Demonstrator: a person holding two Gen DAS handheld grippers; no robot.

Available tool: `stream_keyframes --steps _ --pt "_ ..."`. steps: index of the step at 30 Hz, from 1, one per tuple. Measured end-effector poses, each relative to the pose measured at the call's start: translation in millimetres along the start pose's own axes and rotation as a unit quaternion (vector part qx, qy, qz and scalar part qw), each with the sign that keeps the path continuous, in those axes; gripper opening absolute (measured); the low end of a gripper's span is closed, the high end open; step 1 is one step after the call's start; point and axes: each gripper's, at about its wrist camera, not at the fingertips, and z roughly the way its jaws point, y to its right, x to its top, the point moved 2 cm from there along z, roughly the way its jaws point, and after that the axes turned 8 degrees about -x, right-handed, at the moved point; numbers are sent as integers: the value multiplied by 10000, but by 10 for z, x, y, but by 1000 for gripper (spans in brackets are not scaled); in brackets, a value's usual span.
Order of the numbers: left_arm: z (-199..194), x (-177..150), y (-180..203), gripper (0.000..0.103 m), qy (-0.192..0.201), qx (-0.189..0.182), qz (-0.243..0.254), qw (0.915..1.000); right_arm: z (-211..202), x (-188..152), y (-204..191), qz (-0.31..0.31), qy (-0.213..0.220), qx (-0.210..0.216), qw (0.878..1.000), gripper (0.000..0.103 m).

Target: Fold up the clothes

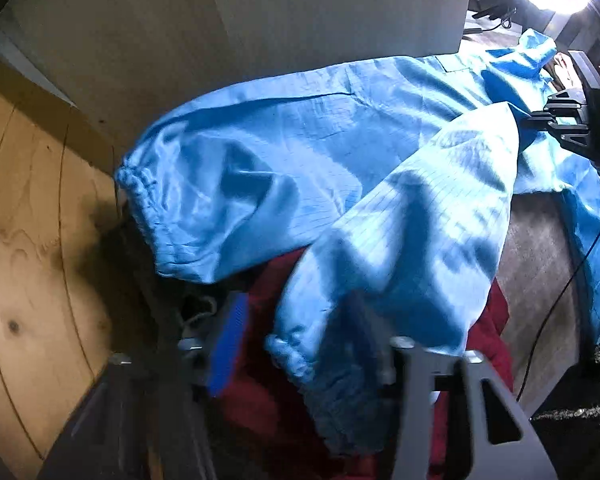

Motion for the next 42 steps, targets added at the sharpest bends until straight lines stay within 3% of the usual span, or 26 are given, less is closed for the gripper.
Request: stream_keyframes --steps 5,10,13,14,16,18,20,21,22,25,27,31,35,40,41,42 --pt "-283 11 148 3 498 123 270 9983 -44 18 27 189 82 81 9998 2" --pt "-615 239 6 2 840 750 271 9933 -117 120 138 353 265 6 9990 2" --pt "-713 470 -205 2 1040 1387 377 9841 -107 330 207 440 517 30 9977 2" --pt "-657 548 -313 2 1002 1536 301 9826 -88 410 223 466 612 77 9970 3" --pt "-478 679 -521 2 798 1761 134 9810 -40 576 312 382 528 100 9978 17" --pt "-365 665 -584 2 629 1768 150 9821 -141 612 612 805 702 299 9938 36" --pt "-274 632 -627 2 487 1733 169 9835 -224 556 923 1147 816 203 9898 36" --pt "-228 615 -649 2 417 1715 179 9841 -212 507 1063 1172 723 -40 9905 36" --pt "-182 599 -670 2 346 1698 189 9847 -187 454 1199 1159 590 -332 9910 36" --pt "-162 512 -722 2 196 1641 148 9861 56 297 1392 820 -19 -652 9945 36" --pt "-144 492 -723 3 109 1668 182 9858 213 247 1416 615 -271 -738 9950 36" --pt "-71 529 -607 3 9 1678 304 9854 391 266 1361 315 -364 -634 9968 36" --pt "-39 580 -531 3 -49 1647 387 9856 568 286 1307 15 -457 -529 9976 50" --pt "-37 621 -466 3 -80 1591 435 9863 790 310 1239 -360 -571 -397 9969 49" --pt "-41 622 -473 3 -76 1588 433 9863 790 301 1244 -322 -553 -309 9975 40" --pt "-43 621 -485 3 -70 1585 429 9864 778 289 1254 -252 -523 -203 9981 11"
